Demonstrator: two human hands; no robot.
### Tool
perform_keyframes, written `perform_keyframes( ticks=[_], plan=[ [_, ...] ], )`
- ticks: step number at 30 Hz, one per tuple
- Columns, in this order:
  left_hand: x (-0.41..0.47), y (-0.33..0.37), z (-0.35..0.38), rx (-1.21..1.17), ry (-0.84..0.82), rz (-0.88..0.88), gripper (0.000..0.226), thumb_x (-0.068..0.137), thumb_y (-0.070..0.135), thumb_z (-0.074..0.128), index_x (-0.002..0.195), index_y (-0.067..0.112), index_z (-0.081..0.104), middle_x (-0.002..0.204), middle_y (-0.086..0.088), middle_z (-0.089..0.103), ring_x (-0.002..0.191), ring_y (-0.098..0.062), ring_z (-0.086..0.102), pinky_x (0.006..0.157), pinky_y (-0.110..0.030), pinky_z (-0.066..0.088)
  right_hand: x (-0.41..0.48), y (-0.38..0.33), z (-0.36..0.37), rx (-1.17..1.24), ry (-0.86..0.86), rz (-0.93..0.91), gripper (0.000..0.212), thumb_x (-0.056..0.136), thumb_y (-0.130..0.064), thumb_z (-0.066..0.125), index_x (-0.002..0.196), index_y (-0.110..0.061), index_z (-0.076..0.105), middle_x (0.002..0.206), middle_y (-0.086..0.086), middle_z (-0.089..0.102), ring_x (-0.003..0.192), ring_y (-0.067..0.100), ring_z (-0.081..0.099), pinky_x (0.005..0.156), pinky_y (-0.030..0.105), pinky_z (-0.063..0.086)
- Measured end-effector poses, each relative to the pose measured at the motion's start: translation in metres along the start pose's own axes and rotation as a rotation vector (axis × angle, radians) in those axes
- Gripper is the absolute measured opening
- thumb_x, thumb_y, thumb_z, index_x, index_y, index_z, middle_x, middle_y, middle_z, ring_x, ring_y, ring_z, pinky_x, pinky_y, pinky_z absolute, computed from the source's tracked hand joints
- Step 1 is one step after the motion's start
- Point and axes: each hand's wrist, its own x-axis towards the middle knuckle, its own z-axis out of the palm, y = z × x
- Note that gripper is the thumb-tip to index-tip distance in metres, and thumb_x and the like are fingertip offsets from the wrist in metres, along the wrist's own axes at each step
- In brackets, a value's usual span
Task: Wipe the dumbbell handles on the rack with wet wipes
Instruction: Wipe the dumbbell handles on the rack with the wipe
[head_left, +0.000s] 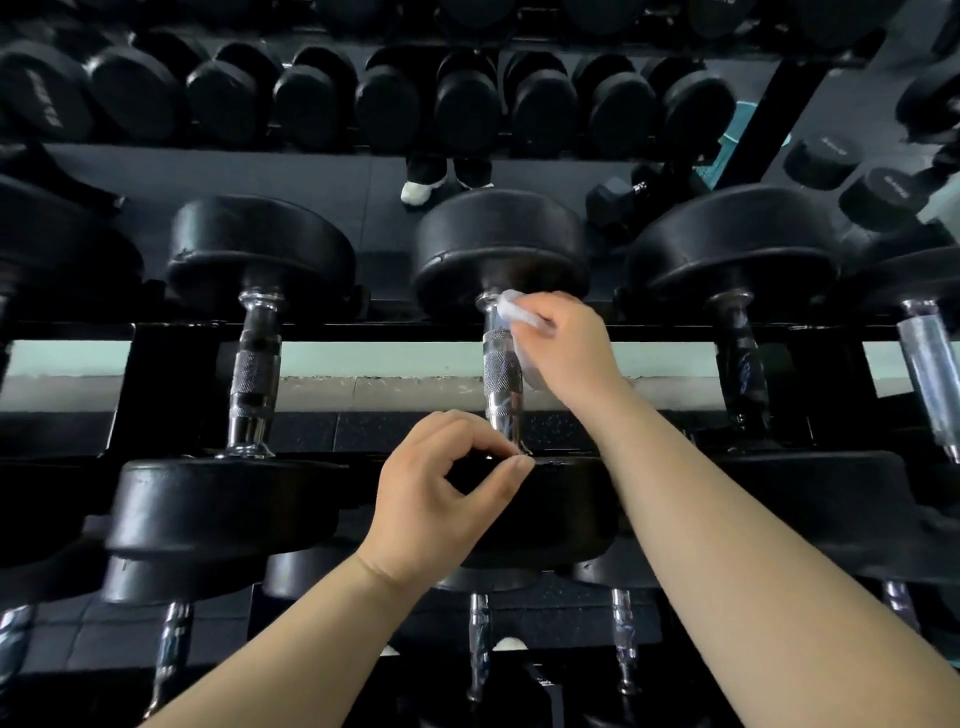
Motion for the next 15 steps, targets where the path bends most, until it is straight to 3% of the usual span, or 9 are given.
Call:
perform_keyframes(
  ticks=[2,4,10,13,15],
  plan=[
    [0.000,-0.001,0.000,0.002,0.000,0.009,0.013,0.073,0.040,0.058,0.083,0.031,0.058,0.083,0.025,0.060,0.079,0.002,0.055,0.073,-0.008,0.042,-0.010,0.006,-0.007,-0.059,-0.111,-0.055,0.021,0.086,-0.004,0.051,0.097,-0.007,0.069,0.091,0.005,0.057,0.084,0.012,0.051,0.068,0.011,0.037],
    [0.000,0.000,0.000,0.006,0.006,0.018,0.014,0.073,0.040,0.057,0.083,0.031,0.058,0.073,0.025,0.059,0.078,0.002,0.054,0.072,-0.008,0.042,-0.013,0.007,-0.011,-0.078,-0.194,-0.079,0.020,0.085,-0.003,0.052,0.095,-0.007,0.070,0.086,-0.001,0.054,0.082,0.013,0.053,0.065,0.008,0.037],
    [0.001,0.000,0.001,0.013,0.016,0.042,0.015,0.075,0.041,0.056,0.084,0.029,0.056,0.075,0.027,0.054,0.078,0.002,0.053,0.071,-0.011,0.043,0.004,0.003,-0.002,-0.262,-0.015,-0.248,0.024,0.089,-0.005,0.050,0.104,-0.006,0.068,0.102,0.010,0.059,0.091,0.020,0.055,0.072,0.014,0.037],
    [0.000,0.000,0.000,0.016,0.013,0.050,0.015,0.075,0.041,0.055,0.085,0.029,0.056,0.075,0.026,0.054,0.078,0.001,0.053,0.071,-0.013,0.044,-0.012,0.007,-0.011,-0.270,-0.165,-0.294,0.024,0.087,-0.002,0.051,0.103,-0.004,0.068,0.094,0.008,0.056,0.085,0.013,0.049,0.070,0.007,0.033],
    [0.001,0.000,0.000,0.016,0.009,0.050,0.016,0.075,0.042,0.055,0.085,0.030,0.056,0.075,0.026,0.054,0.079,0.000,0.053,0.071,-0.014,0.044,-0.018,0.006,-0.015,-0.285,-0.251,-0.299,0.024,0.088,-0.002,0.050,0.102,-0.005,0.069,0.091,0.002,0.052,0.083,0.011,0.047,0.068,0.009,0.034]
  ],
)
